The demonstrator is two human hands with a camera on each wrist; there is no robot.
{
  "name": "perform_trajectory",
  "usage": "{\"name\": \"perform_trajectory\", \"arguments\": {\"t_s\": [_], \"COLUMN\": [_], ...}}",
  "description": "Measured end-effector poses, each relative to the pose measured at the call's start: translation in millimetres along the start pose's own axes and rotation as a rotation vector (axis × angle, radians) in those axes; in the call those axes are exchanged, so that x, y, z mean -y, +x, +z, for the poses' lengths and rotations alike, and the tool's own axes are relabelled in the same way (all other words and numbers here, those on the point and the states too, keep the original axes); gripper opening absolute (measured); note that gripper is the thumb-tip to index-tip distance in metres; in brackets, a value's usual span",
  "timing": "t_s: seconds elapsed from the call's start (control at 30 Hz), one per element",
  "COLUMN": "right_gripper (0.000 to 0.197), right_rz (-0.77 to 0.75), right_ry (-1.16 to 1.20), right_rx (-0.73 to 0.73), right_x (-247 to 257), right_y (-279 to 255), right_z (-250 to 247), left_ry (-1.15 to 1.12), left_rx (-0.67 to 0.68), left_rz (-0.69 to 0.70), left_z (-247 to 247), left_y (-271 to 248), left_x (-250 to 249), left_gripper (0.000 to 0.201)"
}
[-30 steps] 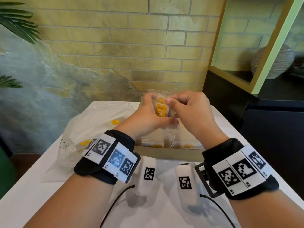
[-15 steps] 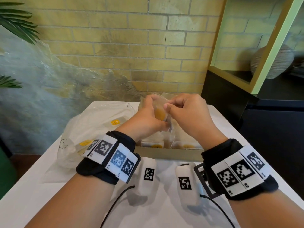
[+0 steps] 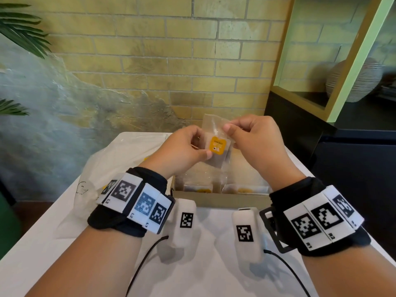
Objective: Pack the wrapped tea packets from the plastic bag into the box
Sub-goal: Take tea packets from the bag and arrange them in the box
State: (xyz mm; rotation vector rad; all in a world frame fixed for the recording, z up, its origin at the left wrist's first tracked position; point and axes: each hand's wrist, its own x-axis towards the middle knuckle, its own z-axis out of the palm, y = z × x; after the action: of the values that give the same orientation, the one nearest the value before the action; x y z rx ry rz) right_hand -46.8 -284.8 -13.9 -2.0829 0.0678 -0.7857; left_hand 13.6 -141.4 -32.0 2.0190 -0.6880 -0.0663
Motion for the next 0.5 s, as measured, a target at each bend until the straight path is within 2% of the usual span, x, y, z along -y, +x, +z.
{"name": "perform_trajectory", "arguments": {"t_s": [0.07, 0.17, 0.3, 0.5], "right_gripper": [0.013, 0.014, 0.022, 0.032], "right_rz": [0.019, 0.023, 0.030, -0.009], "right_ry": [0.043, 0.083, 0.082, 0.068], "right_rx": [-0.002, -0.081, -0.150, -0.088], "right_x": [1, -1, -5, -3], "right_y": [0, 3, 8, 5], "right_z": [-3, -12, -25, -26], "left_ry": [-0.009, -0.008, 0.253, 0.584], "left_rx": [0.040, 0.087, 0.118, 0.220], "left_rz": [0.026, 0.046, 0.037, -0.020], "left_z": [-8, -23, -29, -12], "left_y": [-2, -5, -10, -14], "left_x": [-1, -3, -10, -11], "left_gripper": [0.020, 0.029, 0.015, 0.020]}}
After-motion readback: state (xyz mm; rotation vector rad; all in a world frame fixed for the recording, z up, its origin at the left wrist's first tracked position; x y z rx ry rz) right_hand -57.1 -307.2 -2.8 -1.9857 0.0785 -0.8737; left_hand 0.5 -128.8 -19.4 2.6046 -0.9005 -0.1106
